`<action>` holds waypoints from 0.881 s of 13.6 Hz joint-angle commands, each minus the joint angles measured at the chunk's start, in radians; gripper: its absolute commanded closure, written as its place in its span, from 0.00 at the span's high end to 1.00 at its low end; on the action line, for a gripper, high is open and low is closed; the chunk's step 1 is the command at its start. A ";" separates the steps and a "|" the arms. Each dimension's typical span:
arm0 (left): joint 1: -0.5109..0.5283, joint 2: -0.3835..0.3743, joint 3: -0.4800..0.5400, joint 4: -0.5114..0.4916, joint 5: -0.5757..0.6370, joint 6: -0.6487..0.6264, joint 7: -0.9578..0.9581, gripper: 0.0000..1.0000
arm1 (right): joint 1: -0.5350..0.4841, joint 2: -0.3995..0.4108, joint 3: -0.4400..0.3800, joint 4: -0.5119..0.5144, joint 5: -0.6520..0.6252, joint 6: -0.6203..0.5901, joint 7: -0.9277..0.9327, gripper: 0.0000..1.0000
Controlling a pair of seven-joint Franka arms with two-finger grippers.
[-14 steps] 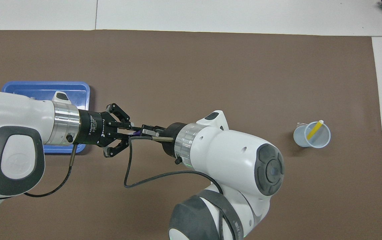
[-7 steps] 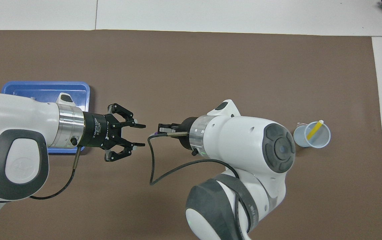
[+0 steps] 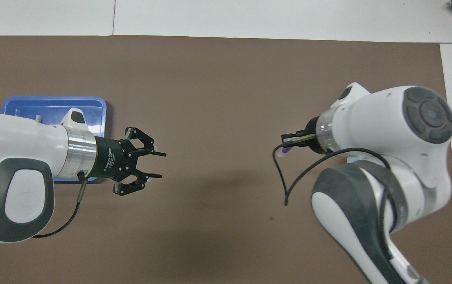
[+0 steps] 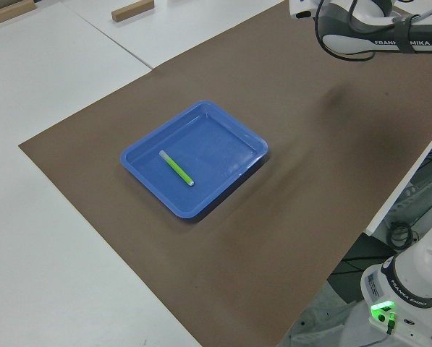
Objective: Transfer and insert pens with both arms
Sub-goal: 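Insert the purple pen into the white cup with the right gripper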
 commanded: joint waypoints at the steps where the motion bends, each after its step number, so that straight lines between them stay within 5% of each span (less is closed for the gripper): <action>1: 0.059 -0.053 0.009 -0.049 0.148 -0.085 0.363 0.45 | -0.134 -0.025 0.012 -0.015 -0.120 -0.053 -0.223 0.01; 7: 0.255 -0.055 0.007 -0.079 0.443 -0.104 1.087 0.45 | -0.318 -0.039 0.014 -0.095 -0.197 0.038 -0.428 0.01; 12: 0.378 0.040 0.009 -0.085 0.606 0.086 1.412 0.45 | -0.337 -0.040 0.015 -0.187 -0.197 0.105 -0.416 0.03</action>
